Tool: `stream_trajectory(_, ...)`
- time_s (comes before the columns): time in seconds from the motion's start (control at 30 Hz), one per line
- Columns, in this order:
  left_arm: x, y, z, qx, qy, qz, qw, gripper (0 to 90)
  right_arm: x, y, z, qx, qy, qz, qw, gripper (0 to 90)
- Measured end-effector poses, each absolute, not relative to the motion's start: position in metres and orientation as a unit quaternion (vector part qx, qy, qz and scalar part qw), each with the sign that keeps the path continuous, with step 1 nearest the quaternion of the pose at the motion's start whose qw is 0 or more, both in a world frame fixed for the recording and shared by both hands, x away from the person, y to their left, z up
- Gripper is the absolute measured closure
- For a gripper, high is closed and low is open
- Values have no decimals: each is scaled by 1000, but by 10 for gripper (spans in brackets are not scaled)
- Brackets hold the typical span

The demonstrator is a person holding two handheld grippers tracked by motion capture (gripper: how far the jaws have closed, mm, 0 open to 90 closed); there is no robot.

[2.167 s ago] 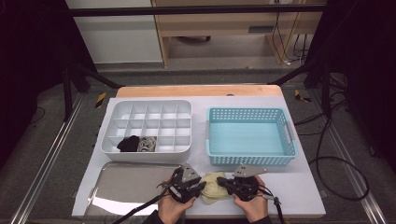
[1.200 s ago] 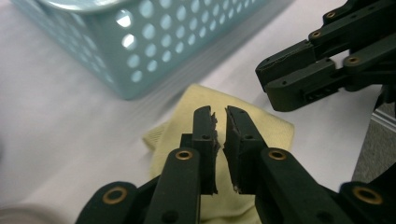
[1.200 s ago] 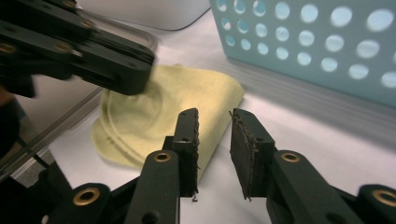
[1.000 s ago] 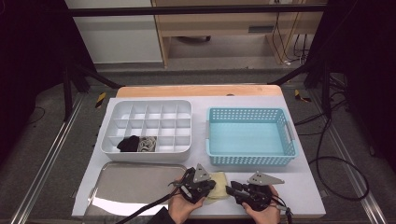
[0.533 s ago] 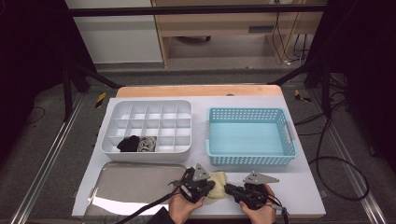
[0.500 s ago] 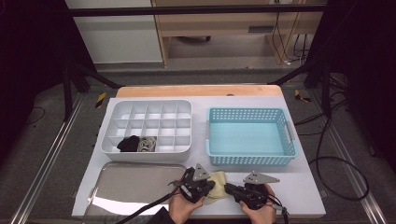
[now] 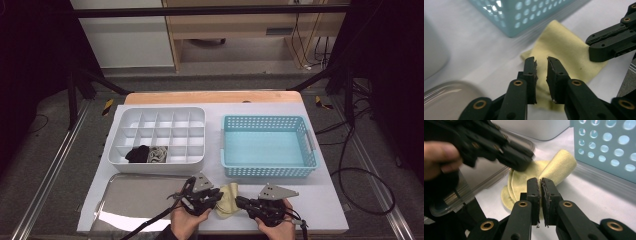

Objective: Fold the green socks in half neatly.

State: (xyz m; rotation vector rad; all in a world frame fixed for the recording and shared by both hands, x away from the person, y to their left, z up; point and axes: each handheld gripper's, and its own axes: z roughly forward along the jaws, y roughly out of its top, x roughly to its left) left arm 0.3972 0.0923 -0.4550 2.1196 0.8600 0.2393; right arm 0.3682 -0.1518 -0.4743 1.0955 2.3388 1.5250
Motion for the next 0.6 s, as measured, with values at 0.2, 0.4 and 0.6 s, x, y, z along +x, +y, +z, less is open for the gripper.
stream_trajectory(0.2,392,107,-468,844,348,76,401,744,368,-146,-470,345,794,496,76,855)
stream_trajectory(0.4,393,103,-474,844,346,68,404,787,367,-127,-466,311,814,486,72,854)
stream_trajectory(0.6,397,104,-475,840,351,60,409,818,369,-106,-469,289,836,463,66,850)
